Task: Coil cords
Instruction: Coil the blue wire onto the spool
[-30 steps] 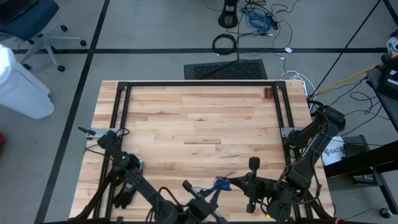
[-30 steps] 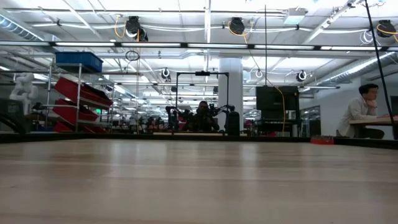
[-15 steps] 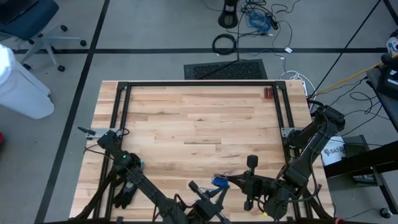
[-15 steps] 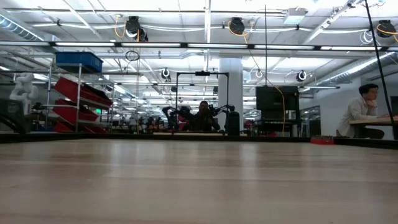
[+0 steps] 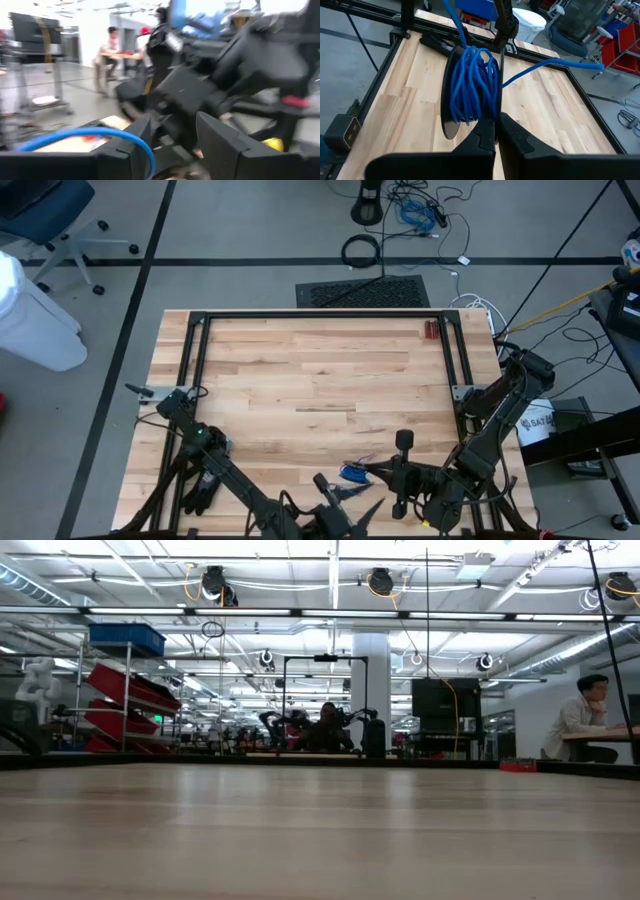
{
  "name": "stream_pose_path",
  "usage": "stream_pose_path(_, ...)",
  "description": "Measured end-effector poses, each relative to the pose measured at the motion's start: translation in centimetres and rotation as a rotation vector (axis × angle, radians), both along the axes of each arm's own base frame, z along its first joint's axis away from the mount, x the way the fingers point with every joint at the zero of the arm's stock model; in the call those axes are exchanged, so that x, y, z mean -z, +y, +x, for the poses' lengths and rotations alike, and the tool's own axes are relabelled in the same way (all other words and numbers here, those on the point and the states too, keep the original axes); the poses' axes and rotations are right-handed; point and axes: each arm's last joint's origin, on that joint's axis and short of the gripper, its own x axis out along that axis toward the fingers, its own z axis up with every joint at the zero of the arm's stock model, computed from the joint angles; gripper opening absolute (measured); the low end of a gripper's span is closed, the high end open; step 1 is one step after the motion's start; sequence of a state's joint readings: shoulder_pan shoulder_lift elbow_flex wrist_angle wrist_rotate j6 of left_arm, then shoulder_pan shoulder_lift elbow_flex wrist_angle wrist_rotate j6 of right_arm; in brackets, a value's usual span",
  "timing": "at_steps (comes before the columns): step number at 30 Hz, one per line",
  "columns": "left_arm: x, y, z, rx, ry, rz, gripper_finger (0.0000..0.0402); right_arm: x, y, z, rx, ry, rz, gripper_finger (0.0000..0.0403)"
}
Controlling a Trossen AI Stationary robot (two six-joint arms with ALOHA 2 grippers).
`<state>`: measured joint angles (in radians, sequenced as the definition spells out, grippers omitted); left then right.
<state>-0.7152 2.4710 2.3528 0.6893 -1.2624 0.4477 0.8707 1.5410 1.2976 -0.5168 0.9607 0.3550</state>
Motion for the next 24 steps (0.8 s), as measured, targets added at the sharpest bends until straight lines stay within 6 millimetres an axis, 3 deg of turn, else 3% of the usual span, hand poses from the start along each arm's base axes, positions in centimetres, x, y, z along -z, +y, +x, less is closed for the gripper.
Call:
stream_pose_path(8,-0.3,-0.1,0.6,0.215,-0.152,-0.038,0.0164,-0.1,0.0,0.1,0.004,-0.011,0.013,0.0000)
stream_pose_path(16,-0.9,-1.9,-1.1,0.315,-0.226,-0.050,0.0164,-0.1,0.1,0.1,-0.009,-0.007,0.011,0.0000)
stream_pose_path(24,-1.4,1.3,1.1,0.246,-0.233,-0.031,0.0164,-0.2,-0.1,0.5,-0.007,-0.008,0.031,0.0000)
